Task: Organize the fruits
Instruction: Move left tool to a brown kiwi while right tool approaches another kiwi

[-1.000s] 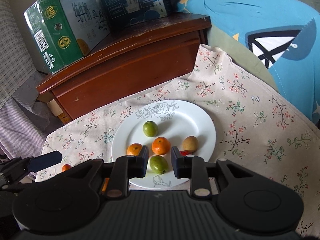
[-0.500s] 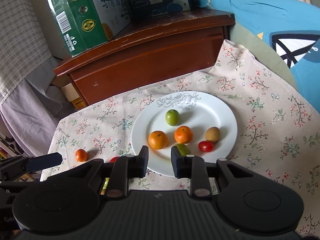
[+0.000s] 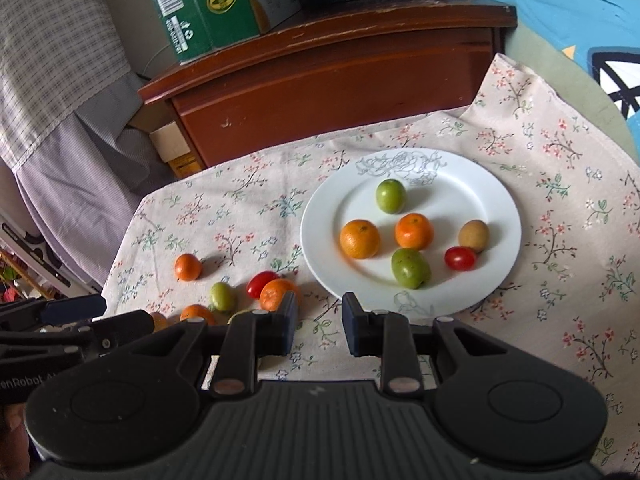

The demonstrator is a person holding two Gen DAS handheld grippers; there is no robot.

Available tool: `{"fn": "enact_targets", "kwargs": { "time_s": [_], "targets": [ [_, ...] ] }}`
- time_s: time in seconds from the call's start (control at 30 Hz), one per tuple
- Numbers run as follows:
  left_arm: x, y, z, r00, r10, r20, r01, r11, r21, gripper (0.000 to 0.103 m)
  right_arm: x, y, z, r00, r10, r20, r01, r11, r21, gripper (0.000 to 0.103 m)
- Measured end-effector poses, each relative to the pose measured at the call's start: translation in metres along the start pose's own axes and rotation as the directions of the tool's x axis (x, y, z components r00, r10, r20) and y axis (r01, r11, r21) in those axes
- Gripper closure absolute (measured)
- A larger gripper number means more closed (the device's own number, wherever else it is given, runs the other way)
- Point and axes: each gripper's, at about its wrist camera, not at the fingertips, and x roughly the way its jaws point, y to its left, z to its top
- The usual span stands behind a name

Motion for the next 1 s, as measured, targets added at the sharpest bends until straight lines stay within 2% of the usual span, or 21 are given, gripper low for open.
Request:
{"fn": "enact_targets", "kwargs": {
  "time_s": [0.17, 0.57, 1.0],
  "targets": [
    [0.002, 0.011, -0.005, 1.000, 0.021, -0.009, -0.021, 1.000, -0.014, 0.030, 0.007, 0.009, -0.006, 0.999, 0.024, -0.021, -0.025, 0.999, -0.032, 0.076],
    [0.010, 0.052, -0.009, 0.988, 0.148, -0.040, -0.151, 0.982, -0.116, 0.031, 0.022, 0.018, -0.021, 0.992, 0.104, -0.074, -0.109, 0.992, -0.061, 0.076],
    [0.035, 0.051, -0.022, 0.988, 0.139, -0.068, -0.142, 0.988, -0.052, 0.034, 0.041, 0.030, -0.031, 0.983, 0.142, -0.118, -0.153, 0.984, -0.093, 0.074]
  ]
}}
